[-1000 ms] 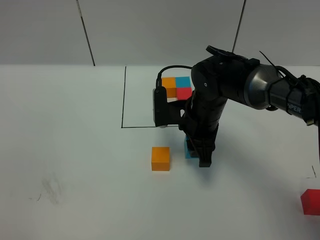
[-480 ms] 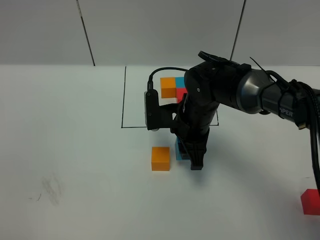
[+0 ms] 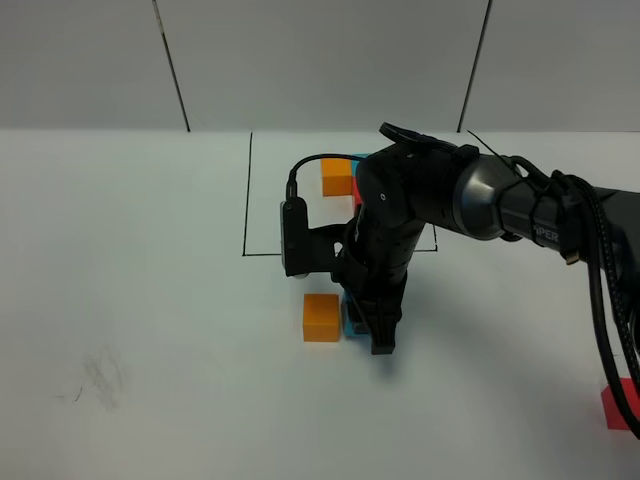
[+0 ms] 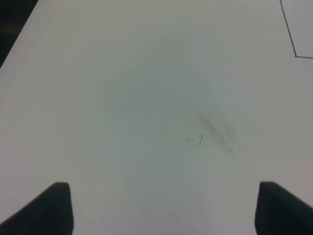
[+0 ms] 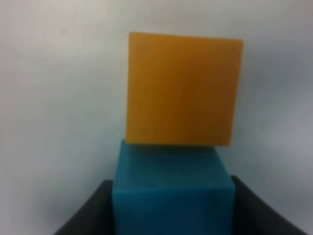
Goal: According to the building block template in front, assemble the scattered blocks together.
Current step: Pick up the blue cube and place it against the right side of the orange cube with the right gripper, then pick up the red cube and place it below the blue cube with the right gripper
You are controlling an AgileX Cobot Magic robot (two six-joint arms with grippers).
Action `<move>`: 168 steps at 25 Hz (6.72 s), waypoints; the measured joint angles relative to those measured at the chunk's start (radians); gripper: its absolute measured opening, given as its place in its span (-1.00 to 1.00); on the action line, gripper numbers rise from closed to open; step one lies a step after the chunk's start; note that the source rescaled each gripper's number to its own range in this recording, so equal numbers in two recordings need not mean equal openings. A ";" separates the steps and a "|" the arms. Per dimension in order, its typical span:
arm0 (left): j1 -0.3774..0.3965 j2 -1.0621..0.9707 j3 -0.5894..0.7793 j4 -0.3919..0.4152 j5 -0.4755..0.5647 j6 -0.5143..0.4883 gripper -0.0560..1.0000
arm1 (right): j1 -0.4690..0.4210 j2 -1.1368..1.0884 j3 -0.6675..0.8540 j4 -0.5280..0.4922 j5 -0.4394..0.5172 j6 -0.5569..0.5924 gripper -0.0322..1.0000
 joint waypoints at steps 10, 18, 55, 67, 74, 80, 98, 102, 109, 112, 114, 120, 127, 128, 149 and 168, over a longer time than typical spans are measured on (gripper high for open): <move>0.000 0.000 0.000 0.000 0.000 0.000 0.38 | 0.000 0.013 0.000 0.002 -0.030 -0.001 -0.53; 0.000 0.000 0.000 0.000 0.000 0.000 0.38 | 0.000 0.036 0.000 0.004 -0.039 -0.002 -0.53; 0.000 0.000 0.000 0.000 0.000 0.000 0.38 | -0.010 -0.057 -0.034 -0.204 0.118 0.433 0.17; 0.000 0.000 0.000 0.000 0.000 0.000 0.38 | -0.088 -0.276 0.055 -0.387 0.192 1.337 0.20; 0.000 0.000 0.000 0.000 0.000 0.001 0.38 | -0.215 -0.457 0.264 -0.398 0.197 1.468 0.20; 0.000 0.000 0.000 0.000 0.000 0.001 0.38 | -0.322 -0.631 0.487 -0.395 0.084 1.491 0.20; 0.000 0.000 0.000 0.000 0.000 0.001 0.38 | -0.465 -0.688 0.781 -0.312 -0.112 1.490 0.20; 0.000 0.000 0.000 0.000 0.000 0.001 0.38 | -0.465 -0.687 0.789 -0.312 -0.120 1.490 0.20; 0.000 0.000 0.000 0.000 0.000 0.001 0.38 | -0.506 -0.623 0.789 -0.306 -0.144 1.471 0.20; 0.000 0.000 0.000 0.000 0.000 0.001 0.38 | -0.513 -0.600 0.790 -0.305 -0.149 1.464 0.20; 0.000 0.000 0.000 0.000 0.000 0.001 0.38 | -0.516 -0.590 0.791 -0.296 -0.159 1.462 0.20; 0.000 0.000 0.000 0.000 0.000 0.001 0.38 | -0.517 -0.583 0.839 -0.263 -0.247 1.445 0.20; 0.000 0.000 0.000 0.000 0.000 0.001 0.38 | -0.517 -0.583 0.879 -0.258 -0.288 1.441 0.20; 0.000 0.000 0.000 0.000 0.000 0.001 0.38 | -0.517 -0.581 0.879 -0.257 -0.291 1.441 0.20; 0.000 0.000 0.000 0.000 0.000 0.000 0.38 | -0.517 -0.464 0.879 -0.242 -0.332 1.441 -0.53; 0.000 0.000 0.000 0.000 0.000 0.000 0.38 | -0.427 -0.586 0.804 -0.161 -0.154 1.441 -0.53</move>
